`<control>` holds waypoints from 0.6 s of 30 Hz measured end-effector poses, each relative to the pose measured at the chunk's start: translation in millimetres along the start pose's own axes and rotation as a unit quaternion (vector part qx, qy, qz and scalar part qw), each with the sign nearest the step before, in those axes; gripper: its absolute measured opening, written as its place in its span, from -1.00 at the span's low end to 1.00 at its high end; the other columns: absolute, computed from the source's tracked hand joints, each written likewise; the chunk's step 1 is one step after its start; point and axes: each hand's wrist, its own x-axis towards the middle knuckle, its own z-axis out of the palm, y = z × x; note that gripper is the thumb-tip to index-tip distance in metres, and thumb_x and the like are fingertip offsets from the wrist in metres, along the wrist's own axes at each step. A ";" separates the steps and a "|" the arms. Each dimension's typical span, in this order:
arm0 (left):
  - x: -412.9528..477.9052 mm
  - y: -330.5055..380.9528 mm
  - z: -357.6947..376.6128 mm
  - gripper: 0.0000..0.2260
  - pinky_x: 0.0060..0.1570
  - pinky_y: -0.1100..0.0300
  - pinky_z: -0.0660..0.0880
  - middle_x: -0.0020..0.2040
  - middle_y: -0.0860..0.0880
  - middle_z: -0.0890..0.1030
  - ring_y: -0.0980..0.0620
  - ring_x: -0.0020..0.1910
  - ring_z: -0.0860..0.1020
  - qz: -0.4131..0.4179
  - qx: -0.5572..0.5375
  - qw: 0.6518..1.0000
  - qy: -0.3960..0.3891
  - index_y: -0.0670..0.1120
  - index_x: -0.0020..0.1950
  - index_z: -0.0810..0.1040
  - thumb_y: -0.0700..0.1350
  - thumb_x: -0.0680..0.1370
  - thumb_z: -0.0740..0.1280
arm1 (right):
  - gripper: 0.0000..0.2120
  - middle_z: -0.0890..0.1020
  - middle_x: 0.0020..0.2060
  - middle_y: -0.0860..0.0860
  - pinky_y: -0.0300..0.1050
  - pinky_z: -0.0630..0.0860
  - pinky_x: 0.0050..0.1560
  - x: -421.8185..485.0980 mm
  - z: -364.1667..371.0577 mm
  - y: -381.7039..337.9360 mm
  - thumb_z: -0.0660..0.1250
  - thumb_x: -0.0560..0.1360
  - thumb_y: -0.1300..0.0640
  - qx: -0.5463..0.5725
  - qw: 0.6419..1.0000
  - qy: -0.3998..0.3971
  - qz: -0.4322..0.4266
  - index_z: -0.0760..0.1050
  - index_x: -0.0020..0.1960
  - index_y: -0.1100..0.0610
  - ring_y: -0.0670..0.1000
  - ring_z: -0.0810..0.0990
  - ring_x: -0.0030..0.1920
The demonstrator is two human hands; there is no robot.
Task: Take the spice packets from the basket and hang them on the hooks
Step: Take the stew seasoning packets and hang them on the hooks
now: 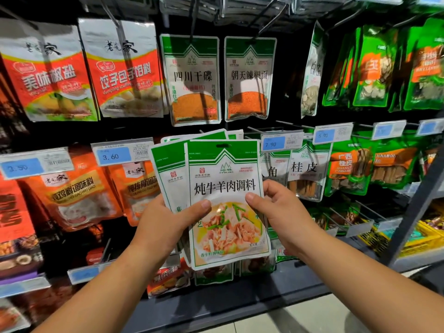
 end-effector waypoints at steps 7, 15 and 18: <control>-1.0 0.4 -6.4 -0.64 -0.14 0.44 0.55 0.03 0.25 0.73 0.26 0.02 0.69 0.013 0.022 1.000 0.007 0.06 0.17 0.66 0.01 0.38 0.52 | -0.88 0.77 -0.05 -0.04 -0.27 0.61 -0.09 4.2 1.0 2.4 0.26 0.67 0.29 0.045 0.999 -0.005 0.011 0.52 0.16 0.18 -0.08 0.74 -0.03; 3.8 6.6 -41.0 -0.69 0.02 0.19 0.62 0.04 0.18 0.74 0.16 0.03 0.71 0.039 0.011 0.995 0.087 0.08 0.13 0.66 -0.03 0.40 0.53 | -0.84 0.76 -0.01 0.14 0.17 0.66 0.07 18.2 -30.6 12.1 0.32 0.64 0.26 0.031 0.994 0.099 0.046 0.59 0.19 0.16 0.18 0.75 -0.02; 5.8 7.3 -55.0 -0.67 -0.07 0.33 0.62 0.01 0.20 0.74 0.18 0.01 0.71 0.050 0.000 0.993 0.106 0.07 0.11 0.65 -0.04 0.36 0.53 | -0.81 0.76 0.01 0.04 0.10 0.64 0.12 22.1 -42.0 20.6 0.34 0.61 0.28 -0.008 0.992 0.116 0.051 0.61 0.19 0.13 0.13 0.73 0.05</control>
